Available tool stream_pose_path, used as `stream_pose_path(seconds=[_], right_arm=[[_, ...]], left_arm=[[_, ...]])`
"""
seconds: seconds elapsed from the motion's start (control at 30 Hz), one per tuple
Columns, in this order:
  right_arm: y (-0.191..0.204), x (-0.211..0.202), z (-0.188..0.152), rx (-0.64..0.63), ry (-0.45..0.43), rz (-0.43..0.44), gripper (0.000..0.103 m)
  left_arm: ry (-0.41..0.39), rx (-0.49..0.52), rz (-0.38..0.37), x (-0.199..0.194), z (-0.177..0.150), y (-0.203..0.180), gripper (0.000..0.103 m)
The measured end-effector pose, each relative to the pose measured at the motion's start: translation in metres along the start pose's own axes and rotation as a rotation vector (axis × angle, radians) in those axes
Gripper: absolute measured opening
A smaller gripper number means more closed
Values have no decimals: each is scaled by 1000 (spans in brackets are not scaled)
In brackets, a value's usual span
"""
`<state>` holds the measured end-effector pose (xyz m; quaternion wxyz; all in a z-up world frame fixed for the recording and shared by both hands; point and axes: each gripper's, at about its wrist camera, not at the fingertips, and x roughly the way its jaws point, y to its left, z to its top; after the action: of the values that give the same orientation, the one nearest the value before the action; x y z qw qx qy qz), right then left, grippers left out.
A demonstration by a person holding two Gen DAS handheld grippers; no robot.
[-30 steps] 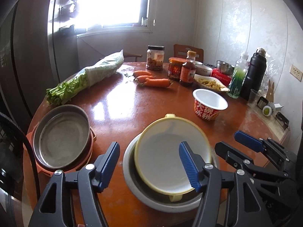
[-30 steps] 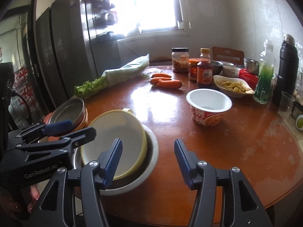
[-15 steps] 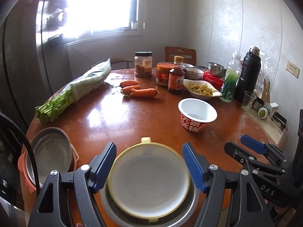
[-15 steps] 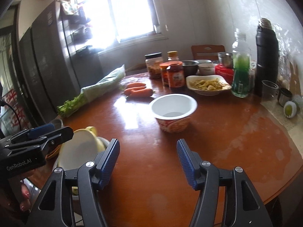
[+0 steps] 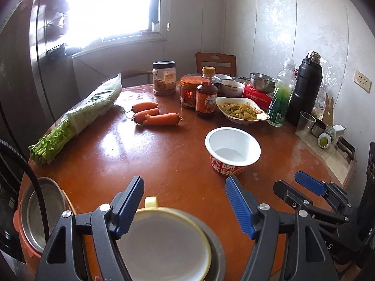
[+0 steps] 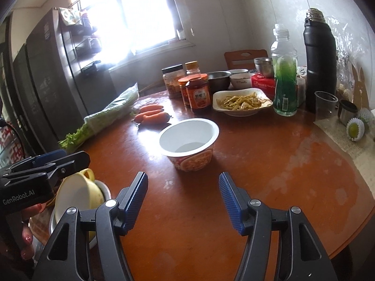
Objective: Organize plates and bowls
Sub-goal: 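Move both grippers to the rim of the white paper noodle bowl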
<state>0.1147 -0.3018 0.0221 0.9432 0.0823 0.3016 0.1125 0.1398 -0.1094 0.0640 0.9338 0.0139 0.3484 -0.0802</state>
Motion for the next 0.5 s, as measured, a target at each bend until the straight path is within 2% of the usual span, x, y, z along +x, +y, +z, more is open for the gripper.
stream_pose_path(seconds=[0.13, 0.5], right_arm=[[-7, 8, 11, 3, 8, -10, 65], [-33, 40, 48, 27, 52, -39, 65]], left_arm=[[28, -2, -15, 11, 12, -7, 72], [109, 6, 13, 50, 40, -22, 77]])
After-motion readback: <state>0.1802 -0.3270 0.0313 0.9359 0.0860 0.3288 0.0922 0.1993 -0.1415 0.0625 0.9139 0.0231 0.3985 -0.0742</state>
